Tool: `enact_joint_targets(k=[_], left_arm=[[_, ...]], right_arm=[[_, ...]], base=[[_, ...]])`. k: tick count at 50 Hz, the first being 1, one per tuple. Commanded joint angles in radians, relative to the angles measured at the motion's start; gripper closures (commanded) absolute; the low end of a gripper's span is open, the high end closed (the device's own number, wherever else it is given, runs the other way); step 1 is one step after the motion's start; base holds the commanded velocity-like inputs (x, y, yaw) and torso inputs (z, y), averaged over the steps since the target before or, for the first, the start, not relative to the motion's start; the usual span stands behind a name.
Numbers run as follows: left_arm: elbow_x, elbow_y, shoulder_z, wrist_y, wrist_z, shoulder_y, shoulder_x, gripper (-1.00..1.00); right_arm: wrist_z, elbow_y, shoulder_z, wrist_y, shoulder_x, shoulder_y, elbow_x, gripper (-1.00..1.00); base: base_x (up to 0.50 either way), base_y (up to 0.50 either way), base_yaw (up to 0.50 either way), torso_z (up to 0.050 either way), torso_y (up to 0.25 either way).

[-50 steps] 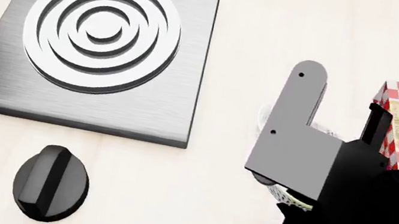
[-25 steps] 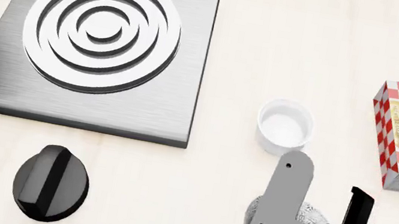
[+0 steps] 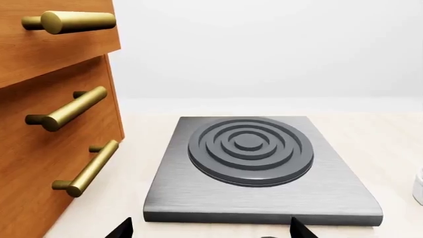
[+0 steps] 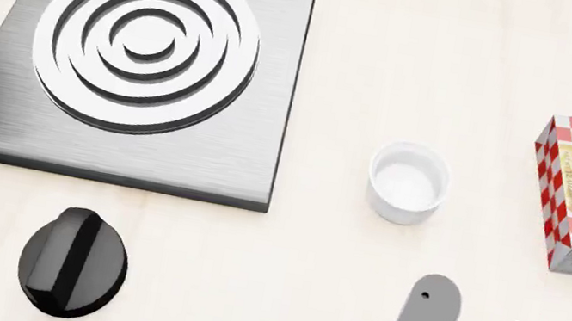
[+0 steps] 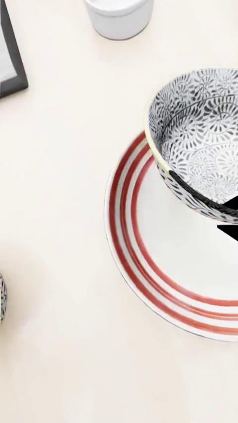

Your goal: Pick the akita bowl on the ramekin and place it on the plate.

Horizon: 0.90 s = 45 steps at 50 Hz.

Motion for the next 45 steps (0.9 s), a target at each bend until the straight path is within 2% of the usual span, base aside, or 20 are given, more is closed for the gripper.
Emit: enact_joint_targets(k=[1,29,45], left_arm=[[0.003,-0.002,0.009,0.004,-0.003,0.001,-0.002,-1.00],[-0.001,-0.006,0.016,0.007,-0.009,-0.004,-0.009,-1.00],[-0.006,-0.012,0.016,0.014,-0.011,-0.004,-0.014,-1.00]], right_arm=[[0.049,0.013,0.017,-0.046,0.019,-0.056,0.002,1.00],[0.150,0.077,0.008,-0.179,0.041,-0.217,-0.002,1.00],[0.178,0.132,-0.005,-0.231,0.015,-0.266,-0.017,1.00]], base=[[0.00,0.00,0.00,0.000,0.000],[0.00,0.00,0.00,0.000,0.000],[0.00,0.00,0.00,0.000,0.001]])
